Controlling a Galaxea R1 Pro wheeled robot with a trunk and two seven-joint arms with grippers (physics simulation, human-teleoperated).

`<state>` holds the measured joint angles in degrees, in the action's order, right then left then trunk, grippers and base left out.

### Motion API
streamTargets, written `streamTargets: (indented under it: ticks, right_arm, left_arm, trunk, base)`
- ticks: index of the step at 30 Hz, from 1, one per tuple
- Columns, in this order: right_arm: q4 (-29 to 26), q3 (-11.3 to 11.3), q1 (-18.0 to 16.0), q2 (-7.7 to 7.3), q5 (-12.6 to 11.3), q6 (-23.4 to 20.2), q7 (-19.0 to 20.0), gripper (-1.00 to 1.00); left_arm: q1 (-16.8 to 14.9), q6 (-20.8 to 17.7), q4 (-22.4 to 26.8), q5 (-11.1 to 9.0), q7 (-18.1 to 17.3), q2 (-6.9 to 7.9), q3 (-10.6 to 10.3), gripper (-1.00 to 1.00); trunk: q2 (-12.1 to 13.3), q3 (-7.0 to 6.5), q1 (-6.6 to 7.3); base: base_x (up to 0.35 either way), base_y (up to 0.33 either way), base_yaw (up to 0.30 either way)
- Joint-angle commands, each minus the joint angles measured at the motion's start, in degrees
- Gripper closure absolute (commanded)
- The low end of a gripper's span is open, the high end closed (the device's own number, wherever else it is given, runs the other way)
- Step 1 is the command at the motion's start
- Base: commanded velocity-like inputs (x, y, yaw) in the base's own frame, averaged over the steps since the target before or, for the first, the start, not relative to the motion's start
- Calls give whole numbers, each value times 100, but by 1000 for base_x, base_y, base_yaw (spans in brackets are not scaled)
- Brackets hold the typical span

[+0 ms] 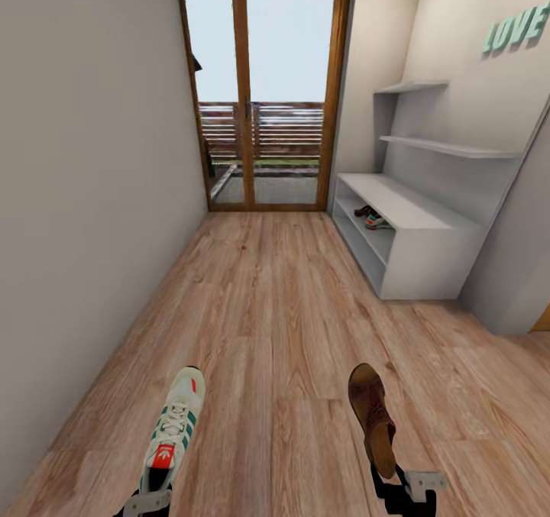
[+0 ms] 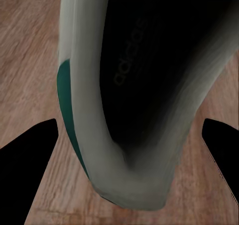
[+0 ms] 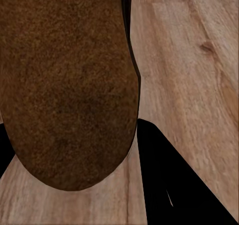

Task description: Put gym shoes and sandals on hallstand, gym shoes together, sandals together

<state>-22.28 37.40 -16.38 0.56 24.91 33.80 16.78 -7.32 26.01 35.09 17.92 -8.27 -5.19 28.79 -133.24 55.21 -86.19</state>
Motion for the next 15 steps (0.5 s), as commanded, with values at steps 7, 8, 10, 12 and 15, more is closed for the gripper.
streamTargets:
  ticks: [7, 8, 10, 12, 15]
  right_arm:
    - [3, 46, -4, 0, 5, 4, 54, 100]
    - [4, 42, -5, -2, 9, 4, 58, 100]
    - [4, 37, -6, -2, 12, 4, 61, 100]
    - [4, 34, -6, -3, 13, 4, 62, 100]
    - [5, 33, -5, -4, 14, 4, 63, 100]
  left_arm:
    - [-6, 18, -4, 27, -52, -8, 50, 100]
    - [-5, 18, -3, 29, -52, -11, 48, 100]
    - [-4, 18, 3, 33, -52, -15, 48, 100]
    - [-5, 18, 5, 34, -52, -14, 48, 100]
    - [-5, 18, -1, 36, -52, -15, 48, 100]
  trunk:
    - [-2, 5, -2]
    - [-2, 5, -2]
    - [-2, 5, -2]
    - [-2, 5, -2]
    - [-2, 5, -2]
  base:
    - [334, 0, 0]
    - [335, 0, 0]
    - [334, 0, 0]
    - [334, 0, 0]
    - [334, 0, 0]
